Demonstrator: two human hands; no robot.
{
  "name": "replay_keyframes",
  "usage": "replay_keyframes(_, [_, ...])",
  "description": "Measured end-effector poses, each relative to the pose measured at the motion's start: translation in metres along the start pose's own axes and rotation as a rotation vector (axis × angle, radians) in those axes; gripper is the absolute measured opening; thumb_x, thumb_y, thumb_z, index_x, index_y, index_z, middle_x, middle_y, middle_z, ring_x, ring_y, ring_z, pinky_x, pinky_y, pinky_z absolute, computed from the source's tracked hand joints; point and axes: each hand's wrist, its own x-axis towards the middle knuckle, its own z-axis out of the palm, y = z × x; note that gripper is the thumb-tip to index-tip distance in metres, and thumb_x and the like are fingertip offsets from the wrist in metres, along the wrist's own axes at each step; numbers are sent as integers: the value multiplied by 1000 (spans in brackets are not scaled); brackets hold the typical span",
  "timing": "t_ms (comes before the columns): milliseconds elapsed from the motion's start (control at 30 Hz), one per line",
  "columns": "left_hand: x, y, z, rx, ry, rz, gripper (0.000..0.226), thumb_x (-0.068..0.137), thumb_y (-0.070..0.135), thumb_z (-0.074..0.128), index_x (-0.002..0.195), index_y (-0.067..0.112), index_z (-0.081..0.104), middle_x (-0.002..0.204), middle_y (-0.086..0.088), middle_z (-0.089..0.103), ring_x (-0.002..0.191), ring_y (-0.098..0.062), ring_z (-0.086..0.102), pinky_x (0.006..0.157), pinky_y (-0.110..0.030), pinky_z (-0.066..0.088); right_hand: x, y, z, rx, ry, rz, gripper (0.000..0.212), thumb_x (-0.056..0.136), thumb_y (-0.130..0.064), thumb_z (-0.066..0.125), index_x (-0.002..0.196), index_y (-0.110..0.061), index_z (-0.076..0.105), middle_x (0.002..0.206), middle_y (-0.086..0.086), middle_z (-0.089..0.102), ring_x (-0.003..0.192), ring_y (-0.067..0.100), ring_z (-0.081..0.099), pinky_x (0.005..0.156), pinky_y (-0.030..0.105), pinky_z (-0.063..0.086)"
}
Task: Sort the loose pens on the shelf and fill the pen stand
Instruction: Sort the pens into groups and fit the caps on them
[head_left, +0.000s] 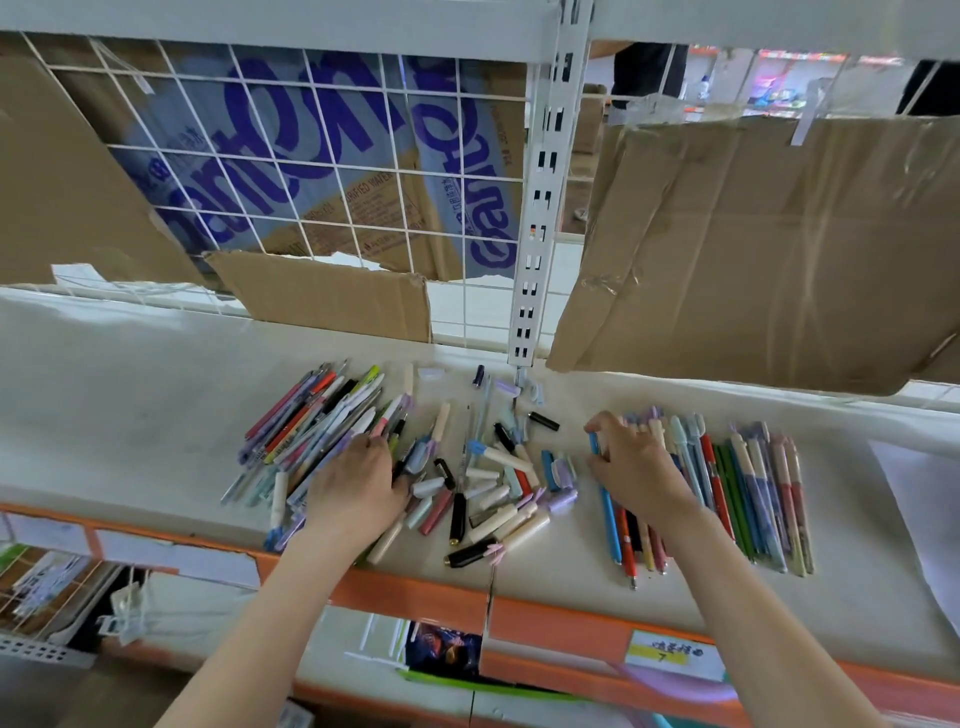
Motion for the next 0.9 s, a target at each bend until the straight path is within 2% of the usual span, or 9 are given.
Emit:
replay_keyframes(67, [0,1,-3,24,-8,2,27,90,37,52,93,10,49,90,-2,49,78,-20,51,60,-27,33,-1,-3,-1,-93,-17,20,29,91,-10,46,120,-14,48,111,11,55,90,24,50,75,32,44])
replay_keyframes(167, [-1,3,-6,54,-33,-1,31,88,39,54,79,13,40,77,2,39,70,-17,44,53,-26,28,-2,-13,-1,-193,-25,41,28,93,-13,44,120,-14,51,122,12,44,100,32,55,74,33,44])
replay_keyframes(300, [2,2,-9,53,-92,7,35,90,38,53,69,17,35,68,4,37,65,-16,44,52,-26,29,0,-30,1,-144,24,-24,27,94,-29,47,116,-16,57,116,9,47,111,28,49,83,32,38])
replay_keyframes(433, [4,1,-11,41,-129,6,39,89,43,55,67,17,35,66,4,38,60,-15,42,54,-27,32,6,-45,3,-265,-134,-7,40,93,-44,45,108,-9,56,112,9,48,106,27,51,84,35,41])
replay_keyframes(567, [5,3,-15,92,-158,0,41,86,46,58,65,17,36,64,4,40,59,-14,42,55,-26,32,13,-51,4,-243,-168,0,30,88,-32,51,68,-10,49,88,4,45,88,24,50,67,28,39])
replay_keyframes(600, [6,3,-15,97,-164,-3,41,85,45,58,65,17,37,64,4,41,59,-14,43,54,-26,32,15,-51,4,-177,-153,3,29,87,-29,53,65,-11,50,82,3,46,82,23,50,62,26,38])
replay_keyframes(667, [6,1,-12,95,-159,-6,39,86,44,57,66,17,37,66,4,43,61,-14,45,54,-25,33,16,-48,1,66,-80,29,18,87,-25,56,76,-11,56,81,1,52,78,17,51,55,21,36])
replay_keyframes(767, [4,-4,-9,69,-109,7,37,89,47,52,72,16,42,73,3,49,68,-16,51,58,-27,37,15,-43,-4,447,22,69,7,88,-18,59,84,-13,59,76,-4,58,73,11,52,55,14,36])
replay_keyframes(900, [3,-9,-7,-54,-19,26,32,89,34,58,109,15,42,103,-4,53,88,-23,56,72,-34,48,9,-40,-1,736,28,93,4,87,-9,61,89,-12,61,69,0,62,52,4,54,52,17,43])
